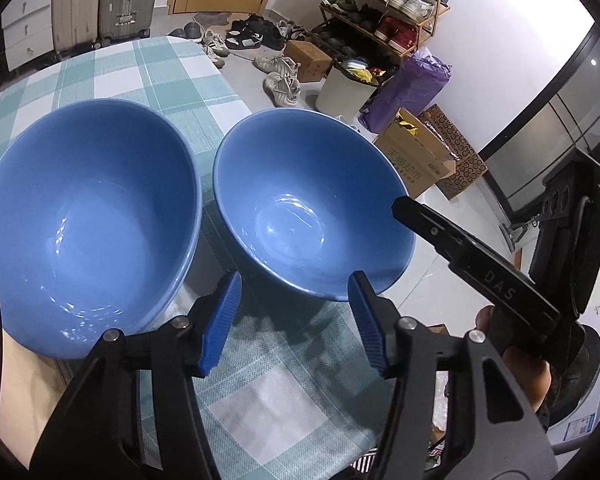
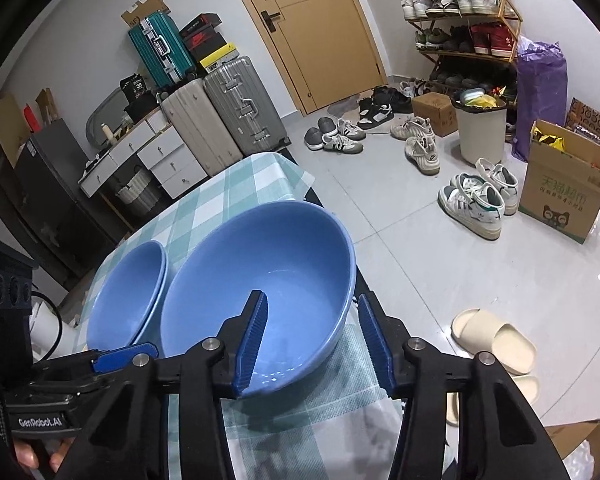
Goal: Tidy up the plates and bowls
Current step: 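Close the left tool on a blue bowl rim while the right tool grips another bowl, then lift the gripped blue bowls with both tools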
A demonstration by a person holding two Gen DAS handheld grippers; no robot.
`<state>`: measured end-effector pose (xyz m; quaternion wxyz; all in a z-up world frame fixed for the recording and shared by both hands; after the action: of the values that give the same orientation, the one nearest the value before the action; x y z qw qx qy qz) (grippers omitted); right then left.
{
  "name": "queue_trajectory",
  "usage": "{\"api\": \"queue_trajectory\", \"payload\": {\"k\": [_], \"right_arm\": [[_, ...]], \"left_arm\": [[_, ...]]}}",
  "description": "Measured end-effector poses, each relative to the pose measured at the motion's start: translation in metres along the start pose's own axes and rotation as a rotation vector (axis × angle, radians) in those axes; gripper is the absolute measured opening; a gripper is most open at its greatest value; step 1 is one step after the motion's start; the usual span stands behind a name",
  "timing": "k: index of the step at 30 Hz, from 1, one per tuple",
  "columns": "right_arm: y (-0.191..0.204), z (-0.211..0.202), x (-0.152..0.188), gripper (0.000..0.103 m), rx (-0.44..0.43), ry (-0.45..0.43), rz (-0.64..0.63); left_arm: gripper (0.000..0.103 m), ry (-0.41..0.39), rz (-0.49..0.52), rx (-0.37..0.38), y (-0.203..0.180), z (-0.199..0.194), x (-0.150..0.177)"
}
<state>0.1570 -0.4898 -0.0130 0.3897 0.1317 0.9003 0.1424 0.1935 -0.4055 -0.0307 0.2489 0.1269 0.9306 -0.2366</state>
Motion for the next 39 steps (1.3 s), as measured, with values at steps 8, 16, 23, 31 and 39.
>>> {"api": "queue_trajectory", "payload": {"k": [8,16,23,31,39], "right_arm": [[-0.005,0.016,-0.007,0.043,0.018,0.011,0.004],[-0.004,0.024,-0.011,0.034,0.024,0.001,-0.024],[-0.006,0.021,-0.008,0.028,0.043,-0.009,-0.037],[0.001,0.006,-0.011,0.028,0.053,-0.032,-0.052],[0.017,-0.028,-0.019,0.028,0.070,-0.079,-0.082]], "left_arm": [[0.052,0.007,-0.004,-0.010,0.003,0.012,-0.003],[0.033,0.012,0.010,-0.020,0.009,0.021,-0.007],[0.032,-0.005,0.042,-0.033,0.009,0.020,-0.008],[0.032,-0.039,0.072,-0.039,0.004,0.007,-0.009],[0.032,-0.097,0.117,-0.035,-0.010,-0.025,-0.010]]}}
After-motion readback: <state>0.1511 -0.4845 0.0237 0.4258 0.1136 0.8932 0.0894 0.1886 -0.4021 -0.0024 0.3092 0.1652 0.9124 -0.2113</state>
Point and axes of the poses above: each gripper's, at about its wrist camera, not at the fingertips, and z roughly the way its jaws point, y to its left, x to its underside, the point moved 7 cm from there along z, roughly the way its jaws point, and after that the axes turned 5 degrees about -y, right-handed, at the moved point
